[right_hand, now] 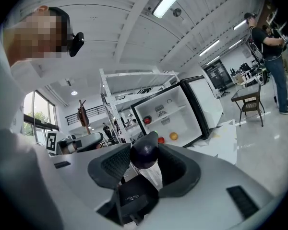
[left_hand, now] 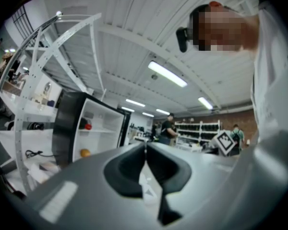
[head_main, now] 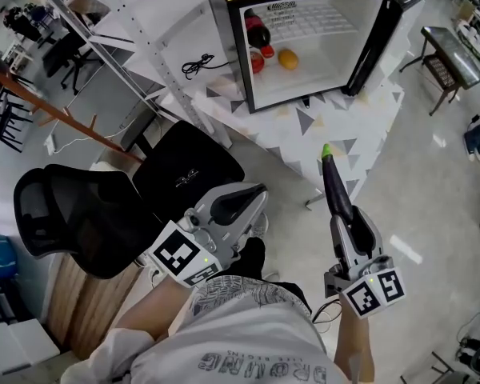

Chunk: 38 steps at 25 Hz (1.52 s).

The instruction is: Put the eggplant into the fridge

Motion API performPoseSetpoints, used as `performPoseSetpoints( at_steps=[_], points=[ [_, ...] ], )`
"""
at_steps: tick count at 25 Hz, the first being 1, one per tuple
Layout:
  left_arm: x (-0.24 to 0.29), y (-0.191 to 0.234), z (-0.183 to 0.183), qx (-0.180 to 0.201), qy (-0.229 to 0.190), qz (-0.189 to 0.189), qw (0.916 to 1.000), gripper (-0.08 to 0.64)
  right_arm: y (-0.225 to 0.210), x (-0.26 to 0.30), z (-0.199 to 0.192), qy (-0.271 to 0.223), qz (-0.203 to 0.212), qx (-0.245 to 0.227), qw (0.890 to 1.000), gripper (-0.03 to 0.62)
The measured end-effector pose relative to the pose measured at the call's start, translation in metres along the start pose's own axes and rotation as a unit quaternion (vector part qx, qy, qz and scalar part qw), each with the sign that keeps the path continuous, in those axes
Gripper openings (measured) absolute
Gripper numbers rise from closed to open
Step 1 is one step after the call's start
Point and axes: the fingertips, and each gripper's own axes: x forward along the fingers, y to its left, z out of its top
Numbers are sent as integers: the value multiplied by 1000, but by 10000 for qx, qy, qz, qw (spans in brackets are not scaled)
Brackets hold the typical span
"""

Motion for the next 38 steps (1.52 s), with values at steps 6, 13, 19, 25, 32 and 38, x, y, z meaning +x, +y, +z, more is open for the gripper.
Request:
performPoseSetpoints(
  at_steps=[6,13,19,25,32,38],
  points=[
    [25,35,-1,-91,91,-52,9999,15,-17,37,8,92,-84,25,9999,175],
    [44,78,2,-175,175,-76,9997,15,-32,79,18,166,-208,33,9996,175],
    [63,112,-1,-223,247,-176,9993,15,-41,112,26,197,-329,-6,9993,175],
    [74,142,0,-256,298,-294,9988,15,-46,141,31,208,-485,-77,9986,175],
    [82,161,3,-264,332,-417,9982,15,-52,161,41,138,-647,-104,9978,175],
    [86,170,0,-316,359,-440,9979,15,-65,172,46,95,-760,-115,9970,175]
  ],
)
